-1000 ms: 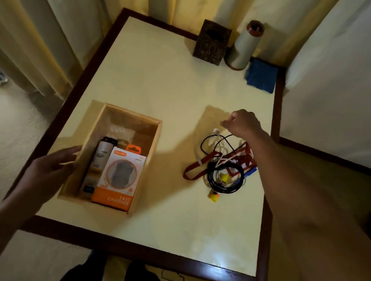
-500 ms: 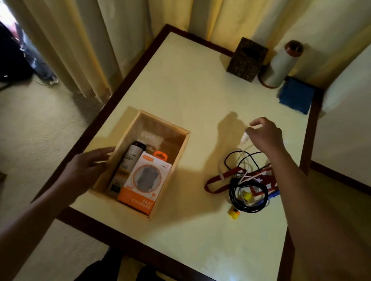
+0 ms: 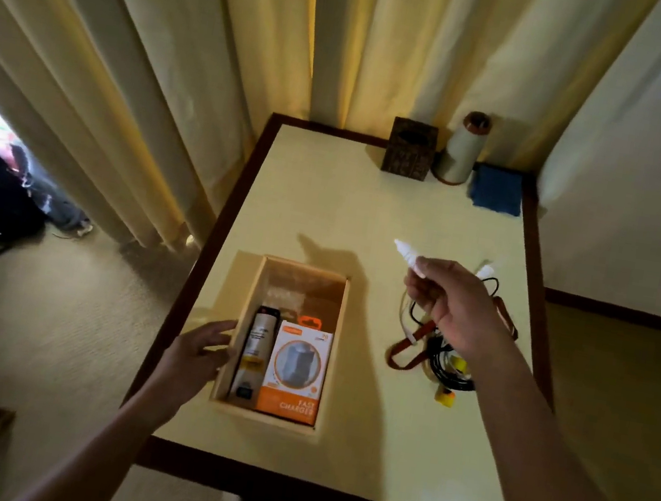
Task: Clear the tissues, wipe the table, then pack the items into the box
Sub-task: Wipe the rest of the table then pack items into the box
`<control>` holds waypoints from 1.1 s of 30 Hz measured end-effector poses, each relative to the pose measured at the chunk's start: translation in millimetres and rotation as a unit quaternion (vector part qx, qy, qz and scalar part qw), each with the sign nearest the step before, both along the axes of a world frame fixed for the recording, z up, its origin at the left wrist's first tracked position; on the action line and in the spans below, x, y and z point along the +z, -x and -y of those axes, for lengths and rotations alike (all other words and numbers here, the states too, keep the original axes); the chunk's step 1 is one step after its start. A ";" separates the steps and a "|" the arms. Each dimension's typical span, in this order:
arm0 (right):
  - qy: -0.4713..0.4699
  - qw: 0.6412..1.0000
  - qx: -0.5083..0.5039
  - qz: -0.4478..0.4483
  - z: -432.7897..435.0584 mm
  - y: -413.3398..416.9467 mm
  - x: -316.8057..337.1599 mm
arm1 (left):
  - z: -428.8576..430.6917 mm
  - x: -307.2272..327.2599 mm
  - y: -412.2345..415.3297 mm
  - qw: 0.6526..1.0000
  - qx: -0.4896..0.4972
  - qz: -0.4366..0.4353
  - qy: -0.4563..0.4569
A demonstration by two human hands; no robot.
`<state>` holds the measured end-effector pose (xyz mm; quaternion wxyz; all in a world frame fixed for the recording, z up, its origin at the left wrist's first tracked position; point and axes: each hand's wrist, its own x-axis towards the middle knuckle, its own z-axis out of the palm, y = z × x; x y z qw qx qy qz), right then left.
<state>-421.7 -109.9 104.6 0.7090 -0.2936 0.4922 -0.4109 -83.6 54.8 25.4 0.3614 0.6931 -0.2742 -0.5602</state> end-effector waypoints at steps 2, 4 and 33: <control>-0.039 0.996 -0.012 0.076 -17.4 -20.4 -2.8 | 0.9 0.2 -5.3 1.000 -0.017 -0.003 -0.002; -0.061 0.993 0.002 0.099 -30.9 -43.0 -5.1 | 3.3 -0.3 -9.9 1.000 -0.026 -0.012 -0.005; 0.160 0.686 0.321 -0.633 -8.3 -238.0 -109.2 | 5.6 -17.0 -36.3 0.990 -0.129 0.021 0.059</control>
